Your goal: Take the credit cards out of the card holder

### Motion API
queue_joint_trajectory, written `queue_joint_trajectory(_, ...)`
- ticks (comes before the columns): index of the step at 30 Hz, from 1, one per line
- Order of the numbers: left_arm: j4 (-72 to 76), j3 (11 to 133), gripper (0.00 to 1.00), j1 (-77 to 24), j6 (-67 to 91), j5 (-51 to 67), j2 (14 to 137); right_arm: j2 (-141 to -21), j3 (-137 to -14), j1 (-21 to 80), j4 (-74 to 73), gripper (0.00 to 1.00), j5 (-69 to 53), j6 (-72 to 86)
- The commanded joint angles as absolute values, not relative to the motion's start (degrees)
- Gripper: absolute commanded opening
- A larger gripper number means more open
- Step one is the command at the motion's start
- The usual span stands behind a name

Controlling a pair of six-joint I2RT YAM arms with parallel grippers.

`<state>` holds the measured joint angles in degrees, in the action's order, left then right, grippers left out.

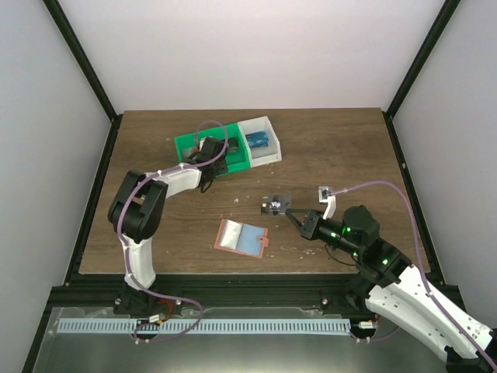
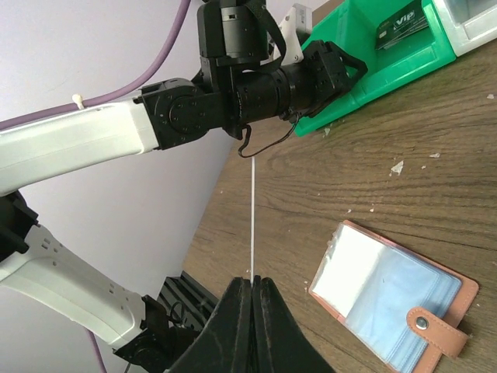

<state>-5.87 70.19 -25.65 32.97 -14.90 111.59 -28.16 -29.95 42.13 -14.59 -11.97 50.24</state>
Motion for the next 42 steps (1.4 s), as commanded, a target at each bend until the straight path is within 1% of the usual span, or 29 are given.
queue_joint_trajectory(1,-7.85,71.43,0.37,-25.46,33.31,-14.82,111.71,-27.51,-29.82,42.20,-13.37,0.00,-12.12,50.97)
queue_joint_trajectory(4,-10.14,71.62,0.29,-25.48,33.84,-13.85,111.18,-27.51,-29.56,42.22,-13.05,0.01,-11.57,50.87)
queue_joint_trajectory(8,-11.24,69.60,0.21,-25.81,35.83,-11.14,110.21,-27.53,-28.64,42.21,-11.43,0.00,-11.26,50.71)
queue_joint_trajectory(19,-10.31,62.57,0.20,-27.59,38.92,-8.83,105.68,-29.72,-25.51,42.23,-5.13,0.01,-13.74,50.97)
queue_joint_trajectory(28,-8.26,55.73,0.19,-29.77,40.13,-6.78,100.33,-36.06,-29.07,42.19,-2.90,0.00,-13.51,48.53)
queue_joint_trajectory(33,-8.43,53.48,0.30,-30.67,40.75,-6.21,97.12,-40.05,-32.22,42.19,-2.00,0.01,-12.80,47.06)
queue_joint_trajectory(37,-8.95,52.90,0.44,-30.63,40.12,-4.93,92.68,-44.53,-34.32,42.19,-0.92,0.00,-11.38,45.96)
queue_joint_trajectory(42,-10.46,50.72,0.57,-29.92,39.72,-5.01,83.57,-51.81,-37.66,41.98,1.68,0.00,-10.23,44.17)
